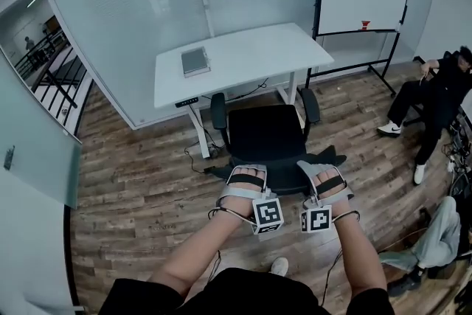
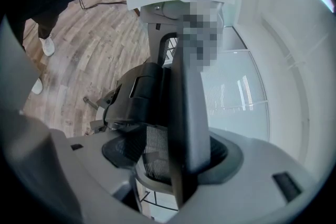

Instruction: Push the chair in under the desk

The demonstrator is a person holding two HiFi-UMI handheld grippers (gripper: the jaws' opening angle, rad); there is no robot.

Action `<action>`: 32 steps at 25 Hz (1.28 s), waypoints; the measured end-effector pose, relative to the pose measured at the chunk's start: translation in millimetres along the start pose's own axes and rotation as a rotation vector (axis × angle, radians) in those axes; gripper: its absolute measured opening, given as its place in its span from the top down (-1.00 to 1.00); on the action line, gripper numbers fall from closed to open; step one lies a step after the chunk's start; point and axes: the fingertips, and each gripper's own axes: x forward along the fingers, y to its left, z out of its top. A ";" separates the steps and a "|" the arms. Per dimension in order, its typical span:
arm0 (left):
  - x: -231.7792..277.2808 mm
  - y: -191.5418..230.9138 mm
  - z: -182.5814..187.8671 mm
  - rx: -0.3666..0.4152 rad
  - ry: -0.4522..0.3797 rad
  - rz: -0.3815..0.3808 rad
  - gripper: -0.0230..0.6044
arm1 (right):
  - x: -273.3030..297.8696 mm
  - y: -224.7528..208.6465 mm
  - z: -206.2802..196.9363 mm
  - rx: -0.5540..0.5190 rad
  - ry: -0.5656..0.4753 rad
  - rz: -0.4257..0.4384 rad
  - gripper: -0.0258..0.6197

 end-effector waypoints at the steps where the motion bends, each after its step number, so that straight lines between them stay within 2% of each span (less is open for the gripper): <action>1: 3.6 2.8 2.3 -0.006 0.007 0.006 0.30 | 3.5 -0.2 -4.6 -0.003 -0.006 -0.001 0.00; 8: 28.5 28.4 11.9 -0.070 0.008 0.061 0.21 | 29.9 -4.6 -29.3 -0.009 -0.023 0.007 0.02; 14: 47.3 39.0 -4.1 -0.070 0.032 0.056 0.20 | 54.4 -11.3 -26.7 -0.015 -0.030 0.011 -0.02; 16: 54.1 42.1 -10.3 -0.074 0.052 0.048 0.20 | 63.1 -11.7 -26.1 -0.023 -0.037 0.037 -0.06; 18: 61.9 45.6 -14.0 -0.076 0.069 0.038 0.20 | 71.7 -8.9 -26.1 -0.011 -0.050 0.092 -0.19; 20: 70.1 52.0 -14.5 -0.084 0.077 0.039 0.20 | 80.5 -10.1 -29.5 -0.001 -0.062 0.117 -0.21; 26: 92.6 71.1 -16.4 -0.082 0.058 0.053 0.20 | 112.4 -19.2 -48.5 -0.068 -0.031 0.098 0.09; 32: 113.8 91.0 -32.9 -0.093 0.045 0.091 0.20 | 140.6 -30.0 -42.3 -0.049 -0.034 0.128 0.12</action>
